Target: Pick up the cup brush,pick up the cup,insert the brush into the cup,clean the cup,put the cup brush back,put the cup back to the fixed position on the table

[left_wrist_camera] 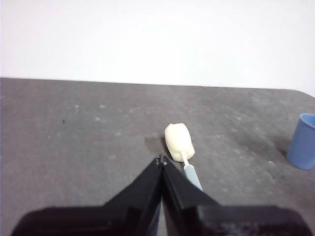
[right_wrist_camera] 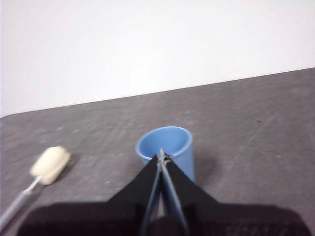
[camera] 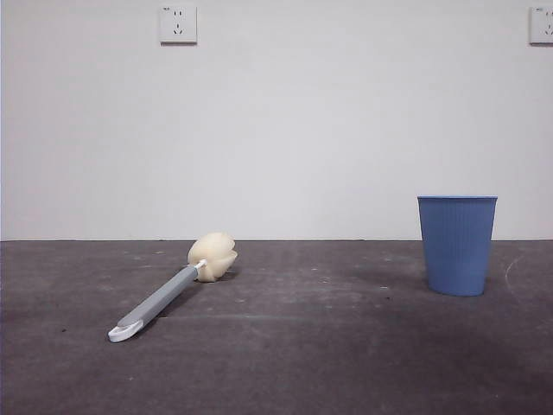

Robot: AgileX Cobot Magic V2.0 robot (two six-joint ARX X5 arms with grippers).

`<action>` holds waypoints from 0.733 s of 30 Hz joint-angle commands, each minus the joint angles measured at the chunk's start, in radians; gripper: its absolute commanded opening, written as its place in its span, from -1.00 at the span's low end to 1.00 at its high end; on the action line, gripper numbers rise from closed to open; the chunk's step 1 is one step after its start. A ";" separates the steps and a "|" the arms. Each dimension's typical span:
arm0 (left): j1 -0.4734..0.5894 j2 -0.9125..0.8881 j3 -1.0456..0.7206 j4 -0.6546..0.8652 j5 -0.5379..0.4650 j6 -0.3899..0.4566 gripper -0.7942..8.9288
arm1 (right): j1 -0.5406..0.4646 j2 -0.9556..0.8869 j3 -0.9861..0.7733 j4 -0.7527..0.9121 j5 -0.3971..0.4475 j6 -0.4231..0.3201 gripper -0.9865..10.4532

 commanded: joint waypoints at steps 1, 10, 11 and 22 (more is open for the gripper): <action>0.002 0.044 0.081 -0.073 0.000 -0.025 -0.85 | 0.001 0.093 0.110 -0.081 -0.039 -0.002 -0.85; 0.002 0.297 0.360 -0.292 0.107 0.008 -0.85 | 0.001 0.403 0.490 -0.467 -0.243 -0.171 -0.85; 0.002 0.324 0.384 -0.312 0.125 0.014 -0.85 | 0.001 0.426 0.520 -0.504 -0.259 -0.182 -0.85; 0.001 0.535 0.562 -0.523 0.266 0.085 -0.85 | 0.001 0.536 0.671 -0.817 -0.293 -0.310 -0.85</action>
